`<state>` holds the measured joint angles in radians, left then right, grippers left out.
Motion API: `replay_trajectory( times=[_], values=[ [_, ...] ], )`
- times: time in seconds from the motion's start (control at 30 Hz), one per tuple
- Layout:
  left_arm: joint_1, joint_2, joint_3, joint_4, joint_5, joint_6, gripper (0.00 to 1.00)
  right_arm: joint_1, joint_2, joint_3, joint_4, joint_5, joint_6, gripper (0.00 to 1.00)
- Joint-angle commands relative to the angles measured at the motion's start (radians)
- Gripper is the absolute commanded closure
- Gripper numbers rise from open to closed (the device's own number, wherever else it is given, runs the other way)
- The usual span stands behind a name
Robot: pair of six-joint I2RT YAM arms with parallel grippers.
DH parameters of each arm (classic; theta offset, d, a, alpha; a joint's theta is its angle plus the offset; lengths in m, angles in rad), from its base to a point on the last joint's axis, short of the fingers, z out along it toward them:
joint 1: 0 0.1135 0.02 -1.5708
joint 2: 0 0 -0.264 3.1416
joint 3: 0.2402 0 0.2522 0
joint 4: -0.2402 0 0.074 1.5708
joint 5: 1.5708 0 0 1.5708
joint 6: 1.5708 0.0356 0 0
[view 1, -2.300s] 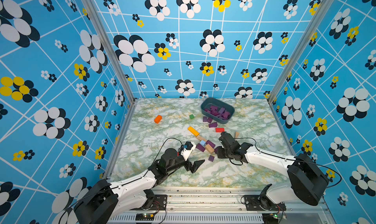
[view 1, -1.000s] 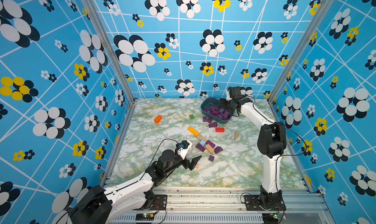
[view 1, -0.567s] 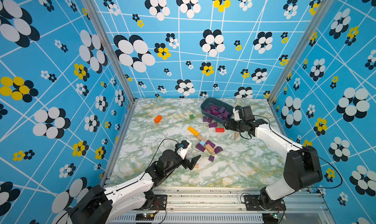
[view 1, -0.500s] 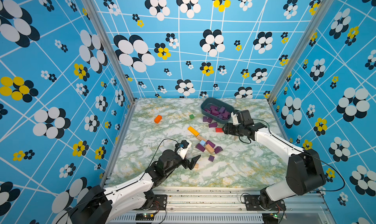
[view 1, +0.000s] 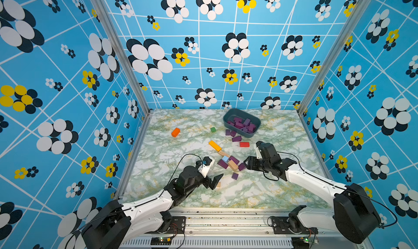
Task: Pick purple bricks into the storage bin
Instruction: Pick up the building block from the center of the board.
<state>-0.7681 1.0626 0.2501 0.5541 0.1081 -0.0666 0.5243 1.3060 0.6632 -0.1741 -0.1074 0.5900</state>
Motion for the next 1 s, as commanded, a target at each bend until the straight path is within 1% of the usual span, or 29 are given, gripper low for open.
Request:
replay_trajectory(
  times=[0.0,0.13,0.23,0.37,0.47,0.5,0.67,0.8,0.97],
  values=[
    [-0.007,0.037,0.032,0.011,0.024,0.002,0.01,0.011,0.029,-0.034,0.094,-0.004,0.054,0.40],
    [-0.007,0.057,0.041,0.004,0.024,0.004,0.01,0.011,0.070,-0.011,0.067,-0.002,0.038,0.47],
    [-0.008,0.064,0.043,0.006,0.016,0.005,0.01,0.017,0.083,0.006,0.037,-0.012,0.049,0.50],
    [-0.008,0.065,0.046,-0.002,-0.001,0.003,0.00,0.022,0.086,0.002,0.040,-0.027,0.104,0.50],
    [-0.007,0.062,0.046,-0.003,-0.006,-0.004,0.01,0.026,0.088,-0.009,0.062,-0.032,0.168,0.43],
    [-0.008,0.061,0.047,-0.007,-0.009,-0.005,0.01,0.028,0.095,-0.010,0.071,-0.031,0.187,0.42],
    [-0.007,0.053,0.048,-0.021,-0.031,-0.001,0.01,0.048,0.163,0.012,0.089,-0.017,0.230,0.44],
    [-0.008,0.063,0.046,-0.019,-0.051,0.000,0.01,0.054,0.199,0.004,0.167,-0.031,0.288,0.46],
    [-0.007,0.073,0.049,-0.012,-0.045,-0.001,0.01,0.056,0.207,-0.001,0.186,0.017,0.318,0.47]
  ],
)
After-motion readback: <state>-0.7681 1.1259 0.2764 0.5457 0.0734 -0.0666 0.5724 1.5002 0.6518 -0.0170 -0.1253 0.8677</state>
